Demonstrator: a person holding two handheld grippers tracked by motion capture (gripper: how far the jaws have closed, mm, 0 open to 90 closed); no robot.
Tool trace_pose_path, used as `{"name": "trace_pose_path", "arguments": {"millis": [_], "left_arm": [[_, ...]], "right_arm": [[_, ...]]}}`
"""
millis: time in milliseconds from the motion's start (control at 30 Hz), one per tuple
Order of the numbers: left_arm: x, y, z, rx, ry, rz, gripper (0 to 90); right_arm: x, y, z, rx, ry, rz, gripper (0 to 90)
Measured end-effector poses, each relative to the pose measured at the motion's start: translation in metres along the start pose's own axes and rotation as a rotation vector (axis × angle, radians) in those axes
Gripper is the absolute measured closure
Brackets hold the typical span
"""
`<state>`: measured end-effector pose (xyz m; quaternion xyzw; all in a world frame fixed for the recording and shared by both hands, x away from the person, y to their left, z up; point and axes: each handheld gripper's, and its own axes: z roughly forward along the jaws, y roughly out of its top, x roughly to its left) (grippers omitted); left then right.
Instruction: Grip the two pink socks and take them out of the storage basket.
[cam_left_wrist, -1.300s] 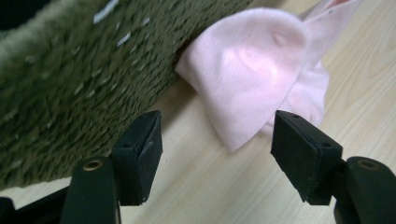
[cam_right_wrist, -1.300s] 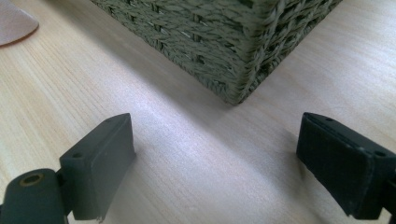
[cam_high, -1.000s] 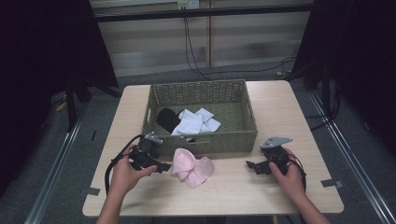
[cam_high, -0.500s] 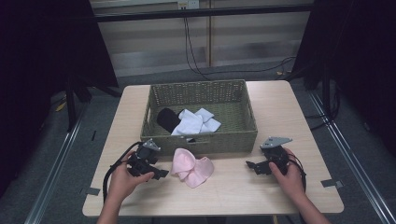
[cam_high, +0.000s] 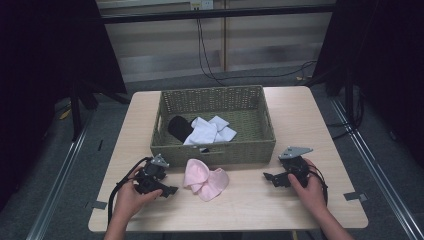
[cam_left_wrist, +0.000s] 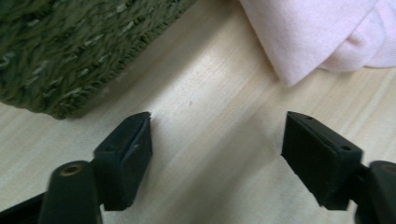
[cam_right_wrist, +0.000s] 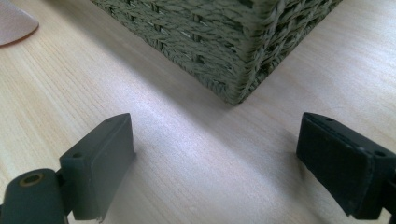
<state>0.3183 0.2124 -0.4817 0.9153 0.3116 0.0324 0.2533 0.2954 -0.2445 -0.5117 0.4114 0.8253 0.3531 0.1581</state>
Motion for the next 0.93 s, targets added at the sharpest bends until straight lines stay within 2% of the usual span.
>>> {"name": "trace_pose_path", "arguments": {"millis": [67, 133, 233, 267, 367, 467, 500, 600, 933], "left_arm": [[0.001, -0.002, 0.0, -0.026, -0.002, -0.006, 24.2], [0.002, -0.004, 0.0, -0.029, -0.002, 0.006, 24.1], [0.001, -0.006, 0.001, -0.043, 0.023, 0.036, 21.8], [0.0, -0.007, 0.002, -0.043, 0.034, 0.059, 20.6], [0.0, -0.013, 0.004, -0.093, 0.042, 0.067, 16.5], [0.001, -0.021, 0.005, -0.164, 0.042, 0.061, 15.6], [0.001, -0.021, 0.005, -0.164, 0.042, 0.061, 15.6], [0.001, -0.027, 0.006, -0.208, 0.041, 0.063, 15.5], [0.002, -0.027, 0.007, -0.216, 0.037, 0.071, 15.1]], "right_arm": [[0.0, 0.0, 0.0, 0.0, 0.0, 0.0, 10.6], [0.0, 0.0, 0.0, 0.0, 0.0, 0.0, 10.6], [0.0, 0.0, 0.0, -0.003, 0.002, -0.003, 10.6], [0.0, 0.0, 0.0, -0.002, 0.002, -0.003, 10.6], [0.0, 0.0, 0.0, 0.0, 0.001, 0.0, 10.6], [0.0, 0.0, 0.0, 0.0, 0.0, 0.0, 10.6], [0.0, 0.0, 0.0, 0.0, 0.0, 0.0, 10.6], [0.0, 0.0, 0.0, 0.0, 0.0, 0.0, 10.6], [0.0, 0.0, 0.0, -0.001, -0.002, -0.003, 10.6]]}}
